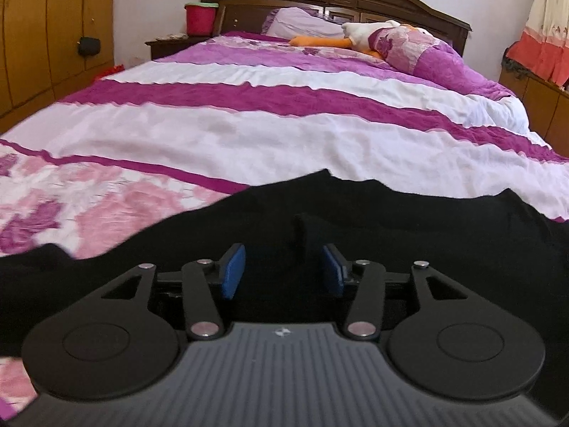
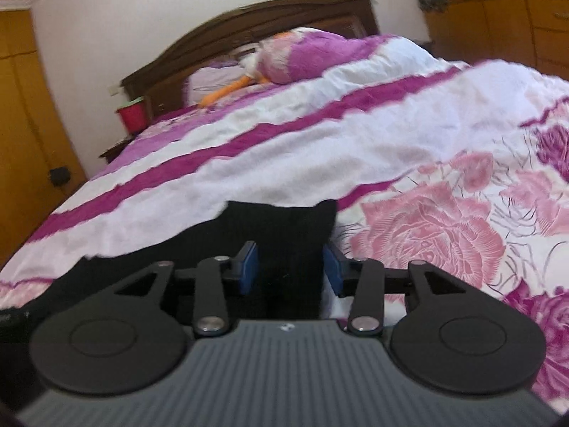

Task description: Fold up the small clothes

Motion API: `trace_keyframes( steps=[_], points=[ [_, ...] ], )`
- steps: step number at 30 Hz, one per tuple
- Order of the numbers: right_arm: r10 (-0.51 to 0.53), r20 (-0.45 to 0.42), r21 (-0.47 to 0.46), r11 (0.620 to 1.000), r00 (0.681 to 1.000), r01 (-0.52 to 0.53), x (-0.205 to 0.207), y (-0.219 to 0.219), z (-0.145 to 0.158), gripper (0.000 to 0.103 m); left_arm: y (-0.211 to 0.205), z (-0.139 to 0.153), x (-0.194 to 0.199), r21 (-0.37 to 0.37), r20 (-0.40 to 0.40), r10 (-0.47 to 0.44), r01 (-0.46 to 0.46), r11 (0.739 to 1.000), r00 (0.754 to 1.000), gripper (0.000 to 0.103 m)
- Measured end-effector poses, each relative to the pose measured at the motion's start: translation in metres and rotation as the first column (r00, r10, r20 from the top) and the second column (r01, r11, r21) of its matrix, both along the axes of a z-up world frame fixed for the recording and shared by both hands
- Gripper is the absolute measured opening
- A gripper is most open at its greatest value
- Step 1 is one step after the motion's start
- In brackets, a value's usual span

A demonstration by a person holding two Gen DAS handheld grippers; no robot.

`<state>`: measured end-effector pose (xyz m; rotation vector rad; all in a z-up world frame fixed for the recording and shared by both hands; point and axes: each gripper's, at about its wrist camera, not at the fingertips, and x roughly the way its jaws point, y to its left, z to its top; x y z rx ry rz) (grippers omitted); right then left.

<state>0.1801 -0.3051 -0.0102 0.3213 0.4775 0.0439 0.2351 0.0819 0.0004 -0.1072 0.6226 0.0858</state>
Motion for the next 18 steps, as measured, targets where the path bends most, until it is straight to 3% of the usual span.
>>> trace_keyframes(
  steps=[10, 18],
  points=[
    [0.118, 0.006, -0.032, 0.992, 0.993, -0.118, -0.065, 0.029, 0.042, 0.045, 0.038, 0.03, -0.063, 0.026, 0.021, 0.053, -0.054, 0.998, 0.998, 0.06],
    [0.191, -0.03, -0.08, 0.978, 0.981, -0.193, -0.111, 0.063, 0.059, 0.045, 0.082, 0.03, -0.111, 0.07, 0.01, 0.127, -0.128, 0.989, 0.992, 0.066]
  ],
)
